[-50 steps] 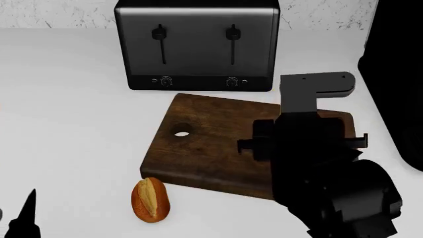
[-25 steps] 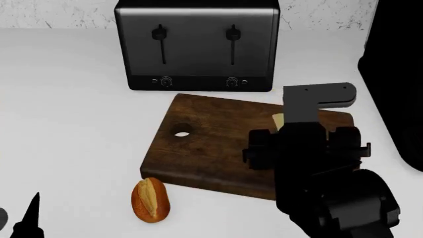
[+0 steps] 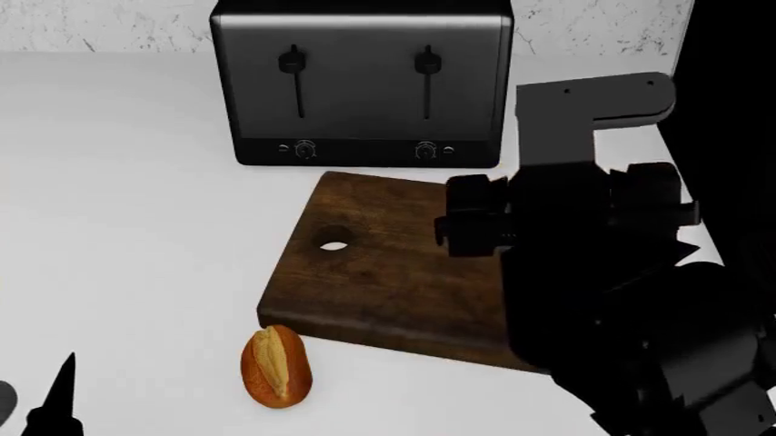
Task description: Place the bread and cheese on the cutting board.
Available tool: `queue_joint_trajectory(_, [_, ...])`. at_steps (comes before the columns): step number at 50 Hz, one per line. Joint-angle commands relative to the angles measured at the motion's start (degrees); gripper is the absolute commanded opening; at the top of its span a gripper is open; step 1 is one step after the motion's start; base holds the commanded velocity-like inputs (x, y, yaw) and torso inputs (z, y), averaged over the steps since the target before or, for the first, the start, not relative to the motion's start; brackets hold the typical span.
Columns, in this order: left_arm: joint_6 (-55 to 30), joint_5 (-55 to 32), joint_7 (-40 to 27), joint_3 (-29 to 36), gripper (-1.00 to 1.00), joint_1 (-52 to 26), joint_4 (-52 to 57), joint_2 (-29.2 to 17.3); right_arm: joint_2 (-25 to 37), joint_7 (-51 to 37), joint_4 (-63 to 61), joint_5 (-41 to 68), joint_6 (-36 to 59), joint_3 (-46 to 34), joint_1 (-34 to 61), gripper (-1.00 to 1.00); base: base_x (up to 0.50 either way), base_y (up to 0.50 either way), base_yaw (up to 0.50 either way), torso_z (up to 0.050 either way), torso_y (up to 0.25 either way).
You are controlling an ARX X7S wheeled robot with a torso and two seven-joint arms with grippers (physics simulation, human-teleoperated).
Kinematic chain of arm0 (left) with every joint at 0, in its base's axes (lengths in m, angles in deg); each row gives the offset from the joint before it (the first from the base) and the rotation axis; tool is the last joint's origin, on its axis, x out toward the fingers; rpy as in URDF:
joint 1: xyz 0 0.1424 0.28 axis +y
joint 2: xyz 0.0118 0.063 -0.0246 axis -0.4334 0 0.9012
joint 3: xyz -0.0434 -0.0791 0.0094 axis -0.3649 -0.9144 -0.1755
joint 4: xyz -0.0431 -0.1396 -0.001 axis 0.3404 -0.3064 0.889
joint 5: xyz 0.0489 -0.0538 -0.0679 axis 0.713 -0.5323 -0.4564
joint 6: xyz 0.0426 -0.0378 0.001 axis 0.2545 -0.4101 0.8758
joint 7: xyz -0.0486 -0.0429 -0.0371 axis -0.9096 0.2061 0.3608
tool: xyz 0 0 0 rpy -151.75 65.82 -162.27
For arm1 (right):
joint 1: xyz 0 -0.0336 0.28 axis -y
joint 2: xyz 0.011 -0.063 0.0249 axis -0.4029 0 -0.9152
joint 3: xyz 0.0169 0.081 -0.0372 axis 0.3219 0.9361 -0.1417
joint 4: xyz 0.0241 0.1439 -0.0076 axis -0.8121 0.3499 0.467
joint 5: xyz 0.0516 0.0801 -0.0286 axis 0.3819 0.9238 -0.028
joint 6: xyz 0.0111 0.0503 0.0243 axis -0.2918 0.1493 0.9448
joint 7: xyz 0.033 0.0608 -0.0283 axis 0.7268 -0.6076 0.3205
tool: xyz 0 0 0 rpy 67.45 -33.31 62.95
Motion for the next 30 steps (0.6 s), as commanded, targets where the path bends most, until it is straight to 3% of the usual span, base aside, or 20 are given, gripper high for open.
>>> queue_joint_trajectory(1, [-1.61, -1.18, -0.6, -0.78, 1.0, -0.57, 0.89, 0.14, -0.02, -2.88, -9.38, 7.31, 5.89, 2.97, 0.82, 1.0, 0.0, 0.0, 0.0, 0.0, 0.0])
queue_joint_trajectory(17, [-1.16, -1.39, -0.92, -0.98, 1.0, -0.54, 0.48, -0.18, -4.47, -8.57, -17.81, 16.74, 12.54, 3.06, -0.34, 1.0, 0.0, 0.0, 0.0, 0.0, 0.0])
queue_joint_trajectory(30, [-2.34, -2.63, -1.37, -1.98, 1.0, -1.26, 1.26, -0.19, -10.96, -4.56, -15.22, 13.76, 7.91, -1.47, -0.1, 1.0, 0.0, 0.0, 0.0, 0.0, 0.0])
